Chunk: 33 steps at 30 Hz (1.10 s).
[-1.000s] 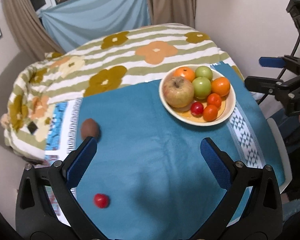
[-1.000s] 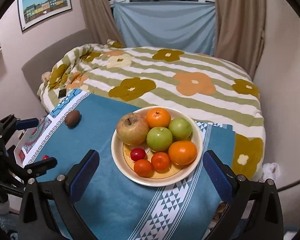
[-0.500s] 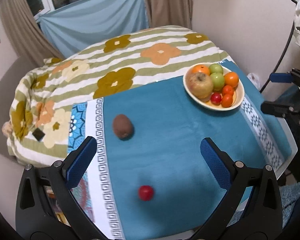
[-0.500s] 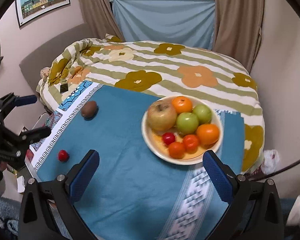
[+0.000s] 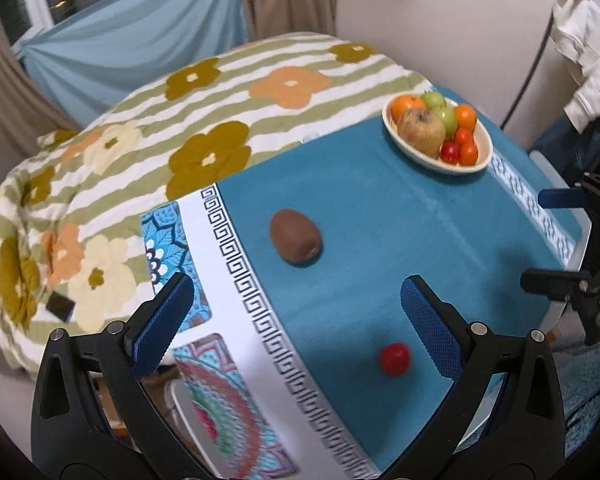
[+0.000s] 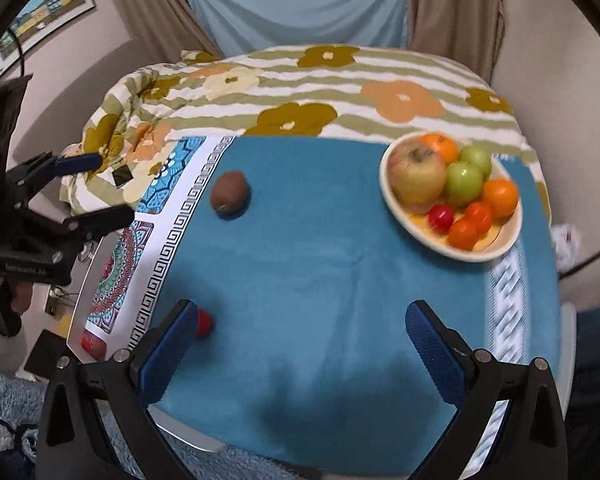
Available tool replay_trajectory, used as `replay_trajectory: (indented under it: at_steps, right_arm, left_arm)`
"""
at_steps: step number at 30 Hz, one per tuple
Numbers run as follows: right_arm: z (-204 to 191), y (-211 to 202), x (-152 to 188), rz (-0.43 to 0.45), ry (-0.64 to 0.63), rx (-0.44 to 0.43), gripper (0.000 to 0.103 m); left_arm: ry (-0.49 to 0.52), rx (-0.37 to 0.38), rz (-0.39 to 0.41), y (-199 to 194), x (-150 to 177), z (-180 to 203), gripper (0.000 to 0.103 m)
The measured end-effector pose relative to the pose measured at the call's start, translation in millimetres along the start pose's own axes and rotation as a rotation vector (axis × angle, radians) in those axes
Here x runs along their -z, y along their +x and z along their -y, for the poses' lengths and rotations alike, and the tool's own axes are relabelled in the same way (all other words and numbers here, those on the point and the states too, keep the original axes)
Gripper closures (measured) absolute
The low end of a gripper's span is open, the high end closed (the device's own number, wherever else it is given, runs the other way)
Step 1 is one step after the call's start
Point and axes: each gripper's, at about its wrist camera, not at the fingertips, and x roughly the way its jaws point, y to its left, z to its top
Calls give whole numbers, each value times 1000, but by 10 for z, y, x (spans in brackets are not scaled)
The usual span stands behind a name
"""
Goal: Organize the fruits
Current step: 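Move both tools toward the kiwi and red tomato on the cloth, then grasp the kiwi with the left tool while the right tool grasps the red tomato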
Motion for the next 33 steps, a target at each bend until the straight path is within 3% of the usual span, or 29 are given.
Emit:
replay_trajectory:
  at_steps: [8, 16, 23, 29, 33]
  right_arm:
    - [-335, 385, 157, -61, 195, 29, 0]
    - [-664, 694, 316, -69, 233, 23, 0]
    - [-903, 901, 367, -97, 185, 8, 25]
    - [-1065, 1006, 382, -97, 133, 21, 36]
    - [-1086, 1031, 411, -102, 125, 32, 44]
  left_arm:
    - [139, 117, -39, 527, -61, -345, 0]
    - [293, 215, -41, 1156, -208, -324, 0]
    - [393, 273, -64, 1465, -240, -202, 0]
    - [432, 301, -97, 1639, -252, -147, 13]
    - [453, 321, -110, 1692, -230, -131, 27]
